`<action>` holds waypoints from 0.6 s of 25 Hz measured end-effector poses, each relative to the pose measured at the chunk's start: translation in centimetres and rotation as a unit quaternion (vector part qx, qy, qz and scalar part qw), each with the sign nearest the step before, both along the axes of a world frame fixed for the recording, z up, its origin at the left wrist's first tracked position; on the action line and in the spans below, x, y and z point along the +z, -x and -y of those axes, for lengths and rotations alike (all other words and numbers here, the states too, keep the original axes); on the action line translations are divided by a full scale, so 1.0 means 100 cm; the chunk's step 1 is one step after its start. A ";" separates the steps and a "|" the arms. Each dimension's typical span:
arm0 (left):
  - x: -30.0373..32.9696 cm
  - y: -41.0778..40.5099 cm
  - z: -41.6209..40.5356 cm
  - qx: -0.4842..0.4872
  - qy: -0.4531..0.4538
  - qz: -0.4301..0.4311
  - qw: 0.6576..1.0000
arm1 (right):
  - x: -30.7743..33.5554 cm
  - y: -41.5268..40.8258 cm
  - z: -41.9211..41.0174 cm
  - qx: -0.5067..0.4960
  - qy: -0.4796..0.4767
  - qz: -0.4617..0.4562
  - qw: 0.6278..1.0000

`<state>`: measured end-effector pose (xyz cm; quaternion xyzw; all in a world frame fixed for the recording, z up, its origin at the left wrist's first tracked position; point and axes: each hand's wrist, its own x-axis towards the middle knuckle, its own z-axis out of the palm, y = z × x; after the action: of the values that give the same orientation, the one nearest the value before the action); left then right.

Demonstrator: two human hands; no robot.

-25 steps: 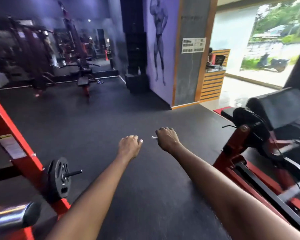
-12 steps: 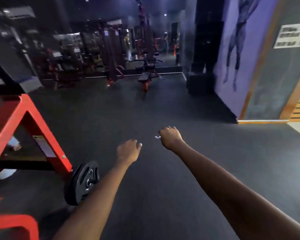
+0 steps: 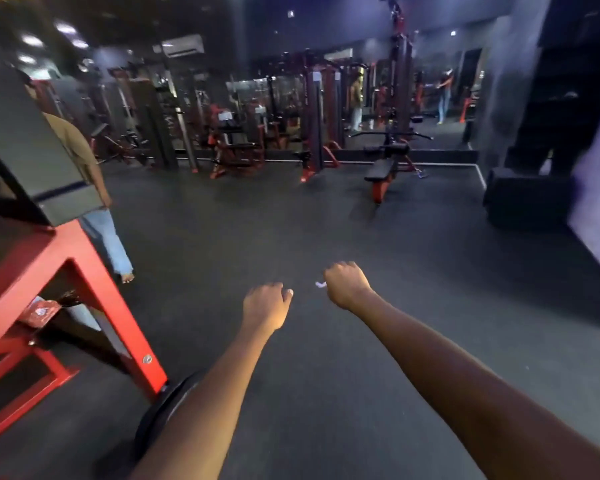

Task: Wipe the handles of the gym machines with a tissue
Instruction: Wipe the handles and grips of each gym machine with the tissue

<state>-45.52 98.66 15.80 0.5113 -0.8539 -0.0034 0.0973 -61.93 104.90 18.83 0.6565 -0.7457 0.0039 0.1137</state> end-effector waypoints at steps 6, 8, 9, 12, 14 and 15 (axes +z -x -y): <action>0.014 0.034 0.152 0.075 0.000 0.014 0.997 | 0.021 0.039 0.177 0.081 0.012 -0.006 0.997; 0.009 0.034 0.197 0.103 -0.006 0.023 0.994 | 0.021 0.040 0.233 0.107 0.007 0.005 0.994; 0.005 0.033 0.221 0.119 -0.008 0.027 0.992 | 0.019 0.039 0.263 0.120 0.005 0.007 0.993; -0.004 0.029 0.298 0.167 -0.014 0.021 0.986 | 0.013 0.033 0.356 0.161 -0.013 0.020 0.987; -0.006 0.029 0.347 0.199 -0.007 0.017 0.980 | 0.006 0.031 0.418 0.194 -0.008 0.021 0.981; -0.006 0.029 0.368 0.215 -0.001 0.018 0.977 | 0.004 0.029 0.445 0.207 -0.008 0.019 0.978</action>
<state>-48.40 61.85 15.23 0.6827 -0.7258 0.0260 0.0801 -64.83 60.39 19.18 0.7976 -0.5954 0.0335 0.0911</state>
